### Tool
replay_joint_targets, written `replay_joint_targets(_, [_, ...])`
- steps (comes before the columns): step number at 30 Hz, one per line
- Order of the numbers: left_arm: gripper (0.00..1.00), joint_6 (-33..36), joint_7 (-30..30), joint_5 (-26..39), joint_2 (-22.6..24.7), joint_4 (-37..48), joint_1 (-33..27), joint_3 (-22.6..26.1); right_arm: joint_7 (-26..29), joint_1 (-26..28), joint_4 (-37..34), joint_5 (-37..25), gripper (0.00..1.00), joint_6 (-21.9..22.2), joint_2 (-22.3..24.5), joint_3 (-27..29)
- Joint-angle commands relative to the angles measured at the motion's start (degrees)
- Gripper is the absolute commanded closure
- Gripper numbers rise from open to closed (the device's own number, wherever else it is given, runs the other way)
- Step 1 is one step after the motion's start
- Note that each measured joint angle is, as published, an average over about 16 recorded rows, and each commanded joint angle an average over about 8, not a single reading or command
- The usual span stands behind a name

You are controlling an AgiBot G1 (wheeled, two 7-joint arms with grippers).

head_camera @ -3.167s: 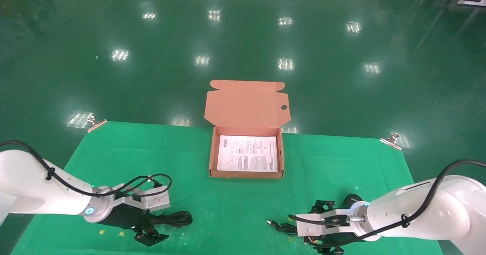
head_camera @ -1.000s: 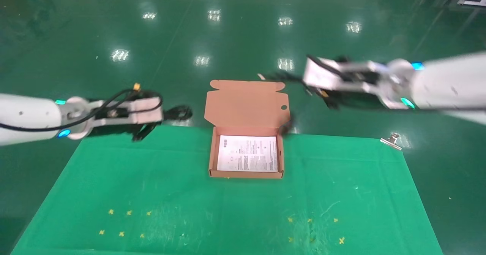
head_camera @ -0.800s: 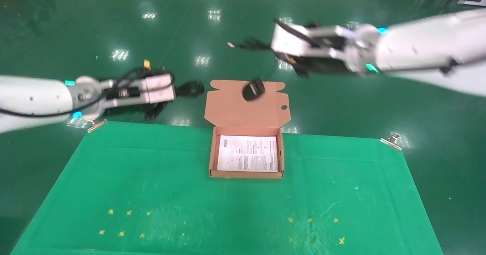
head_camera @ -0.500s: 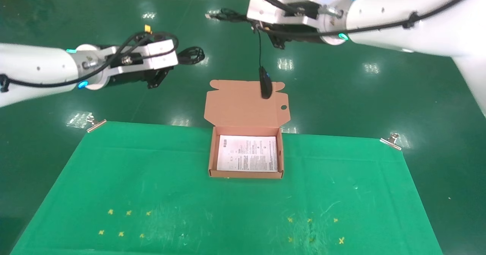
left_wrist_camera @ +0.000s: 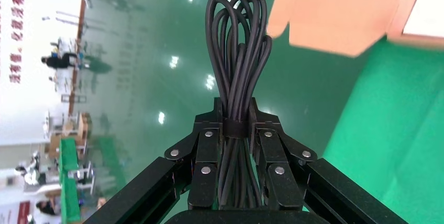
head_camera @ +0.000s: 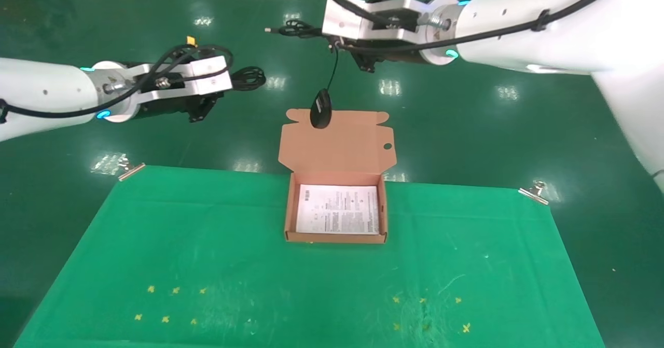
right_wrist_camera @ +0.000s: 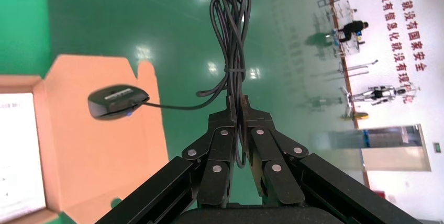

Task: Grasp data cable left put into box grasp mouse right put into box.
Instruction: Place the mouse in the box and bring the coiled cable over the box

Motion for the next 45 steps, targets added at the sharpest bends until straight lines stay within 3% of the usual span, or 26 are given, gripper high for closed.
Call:
replay_joint_targets(1, [1.00,0.4,-0.4,0.4,-0.6,0.2,0.0,0.0,-0.7,-0.2,-0.7,0.3,1.00,0.6,-0.7,0.0])
replay_joint_targets(22, [1.00,2.7,-5.3,4.5,-2.8,-1.2,0.6,-0.1,-3.7,-5.0,-4.6,7.5,1.00,1.6,-2.1,-4.9])
replay_joint_targets(36, [1.00,2.8,-5.7,4.8,-2.9,-1.6,0.7,-0.1,-0.9,-7.1,-4.4,13.8,1.00,5.2,-2.6,-13.3])
replay_joint_targets(45, [1.00,2.8,-5.8,4.8,-2.9,-1.7,0.8,-0.1,2.5,-8.3,-7.9,15.9,1.00,6.0,-2.3,-18.6])
